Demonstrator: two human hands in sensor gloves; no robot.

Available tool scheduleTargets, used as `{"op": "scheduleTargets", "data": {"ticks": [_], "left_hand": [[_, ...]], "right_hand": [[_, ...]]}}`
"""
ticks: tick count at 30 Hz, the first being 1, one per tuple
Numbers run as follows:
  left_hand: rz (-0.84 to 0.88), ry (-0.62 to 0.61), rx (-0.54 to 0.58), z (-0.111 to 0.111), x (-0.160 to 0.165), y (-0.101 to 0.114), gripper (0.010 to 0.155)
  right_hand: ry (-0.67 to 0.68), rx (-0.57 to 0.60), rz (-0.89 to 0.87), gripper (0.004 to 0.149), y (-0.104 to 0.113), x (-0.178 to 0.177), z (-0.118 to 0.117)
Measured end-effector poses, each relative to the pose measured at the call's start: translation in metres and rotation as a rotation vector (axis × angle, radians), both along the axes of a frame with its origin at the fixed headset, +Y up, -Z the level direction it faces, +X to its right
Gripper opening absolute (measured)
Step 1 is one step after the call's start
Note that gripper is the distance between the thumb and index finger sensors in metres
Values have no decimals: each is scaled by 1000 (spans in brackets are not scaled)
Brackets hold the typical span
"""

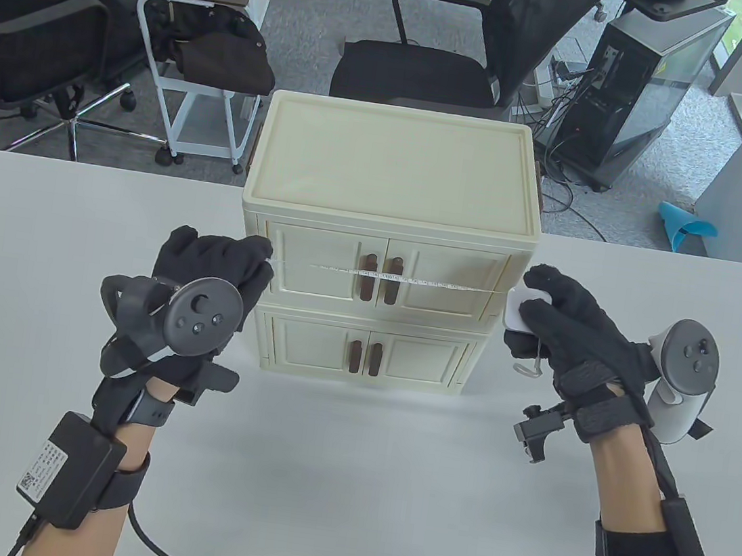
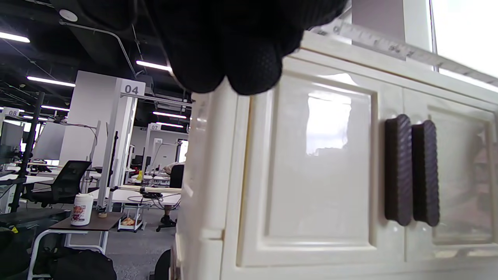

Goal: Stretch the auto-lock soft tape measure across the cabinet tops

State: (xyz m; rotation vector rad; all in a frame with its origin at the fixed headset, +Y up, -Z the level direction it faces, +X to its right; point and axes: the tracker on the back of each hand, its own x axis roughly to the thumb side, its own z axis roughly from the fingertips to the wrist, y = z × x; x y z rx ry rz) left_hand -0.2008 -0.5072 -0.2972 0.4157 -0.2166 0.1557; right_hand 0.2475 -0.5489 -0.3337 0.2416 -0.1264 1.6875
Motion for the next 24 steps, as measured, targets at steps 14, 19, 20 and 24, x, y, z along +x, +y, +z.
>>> {"op": "scheduleTargets", "data": {"ticks": [14, 19, 20, 24], "left_hand": [[42, 95, 13, -18, -18, 7, 44], [25, 113, 32, -21, -15, 10, 44], [27, 114, 34, -21, -15, 10, 44], [33, 130, 60, -21, -15, 10, 44]], "right_hand": [[-129, 19, -31, 51, 8, 18, -14], [-144, 29, -40, 51, 11, 17, -18], [-144, 28, -42, 51, 12, 17, -18], [-148, 31, -37, 51, 13, 16, -19]]}}
